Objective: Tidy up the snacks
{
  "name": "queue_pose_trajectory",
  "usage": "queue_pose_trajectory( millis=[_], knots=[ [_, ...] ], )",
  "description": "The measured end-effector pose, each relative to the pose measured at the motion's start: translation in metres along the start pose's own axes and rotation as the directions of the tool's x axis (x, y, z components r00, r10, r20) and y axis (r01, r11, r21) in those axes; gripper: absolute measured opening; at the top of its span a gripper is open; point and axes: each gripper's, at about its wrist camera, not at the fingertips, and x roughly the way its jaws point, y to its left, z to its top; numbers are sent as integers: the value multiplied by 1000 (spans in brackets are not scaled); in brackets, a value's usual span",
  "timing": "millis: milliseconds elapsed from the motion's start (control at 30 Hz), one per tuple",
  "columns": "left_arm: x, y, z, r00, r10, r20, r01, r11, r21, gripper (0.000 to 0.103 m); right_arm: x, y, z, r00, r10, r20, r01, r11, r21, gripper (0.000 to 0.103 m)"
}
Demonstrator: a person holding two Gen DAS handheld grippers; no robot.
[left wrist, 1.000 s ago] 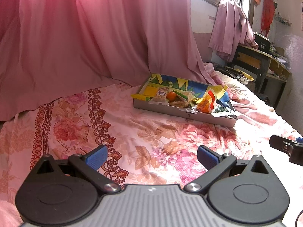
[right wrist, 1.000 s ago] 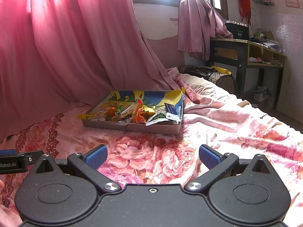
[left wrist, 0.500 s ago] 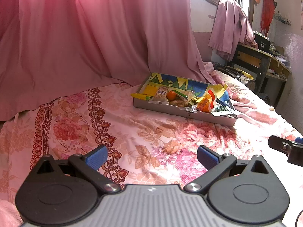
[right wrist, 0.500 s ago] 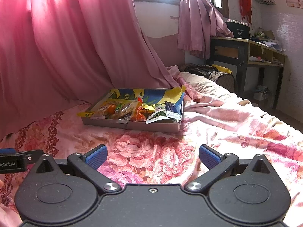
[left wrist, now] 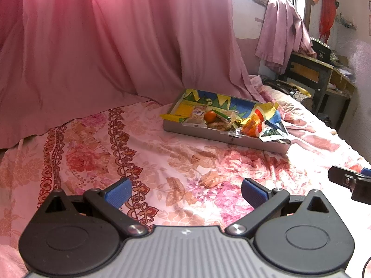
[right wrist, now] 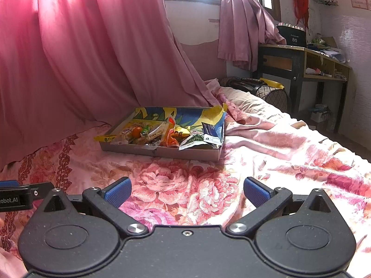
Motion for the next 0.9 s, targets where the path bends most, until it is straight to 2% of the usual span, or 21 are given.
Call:
queue_pose_trajectory(
  millis=[133, 333, 900],
  knots=[
    [0, -2, -2, 1000, 18, -18, -18, 1000, 7, 103, 0, 0, 0, 1000, 0, -1, 0, 1000, 0, 102],
    [2, -3, -3, 999, 6, -38, -5, 1000, 17, 103, 0, 1, 0, 1000, -1, -1, 1, 1000, -1, 102],
    [2, -5, -1, 999, 3, -38, -1, 999, 48, 103, 2, 2, -4, 1000, -4, -10, 4, 1000, -9, 102]
  ],
)
